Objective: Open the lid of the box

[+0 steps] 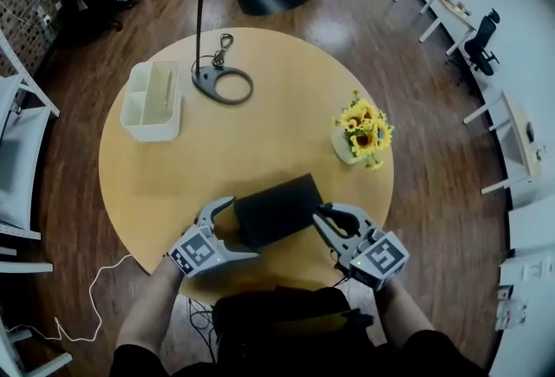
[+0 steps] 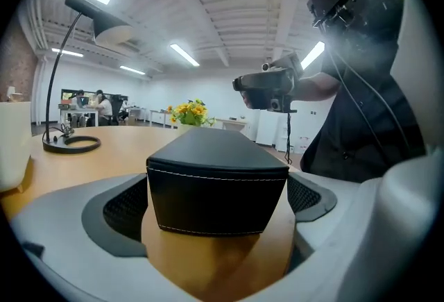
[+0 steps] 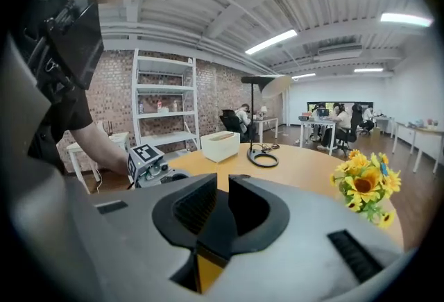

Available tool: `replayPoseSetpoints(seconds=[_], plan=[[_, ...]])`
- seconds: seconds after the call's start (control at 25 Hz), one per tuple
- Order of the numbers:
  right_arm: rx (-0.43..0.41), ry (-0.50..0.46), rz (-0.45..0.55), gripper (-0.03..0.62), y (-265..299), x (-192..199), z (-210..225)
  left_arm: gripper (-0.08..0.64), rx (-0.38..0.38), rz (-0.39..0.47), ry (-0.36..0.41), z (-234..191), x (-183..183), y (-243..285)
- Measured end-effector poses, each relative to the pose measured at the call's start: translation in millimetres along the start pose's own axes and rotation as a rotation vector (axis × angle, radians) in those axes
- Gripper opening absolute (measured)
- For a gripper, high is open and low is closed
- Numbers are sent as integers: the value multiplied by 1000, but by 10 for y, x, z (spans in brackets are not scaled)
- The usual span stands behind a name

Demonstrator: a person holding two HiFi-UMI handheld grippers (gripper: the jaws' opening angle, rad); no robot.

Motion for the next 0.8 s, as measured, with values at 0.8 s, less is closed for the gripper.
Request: replayPoseSetpoints(seconds=[0.8], plan=[[-368, -665, -404, 273, 778, 570, -753, 614, 25, 133, 38, -32, 37, 24]])
Point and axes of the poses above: the fingertips, and each gripper's own axes: y forward along the fingers, z to its right, x out of its underside, the point moved 1 cm from there along -y, backward along the fingers, and after that the axes turned 4 degrees about -z, right-handed, at the moved point
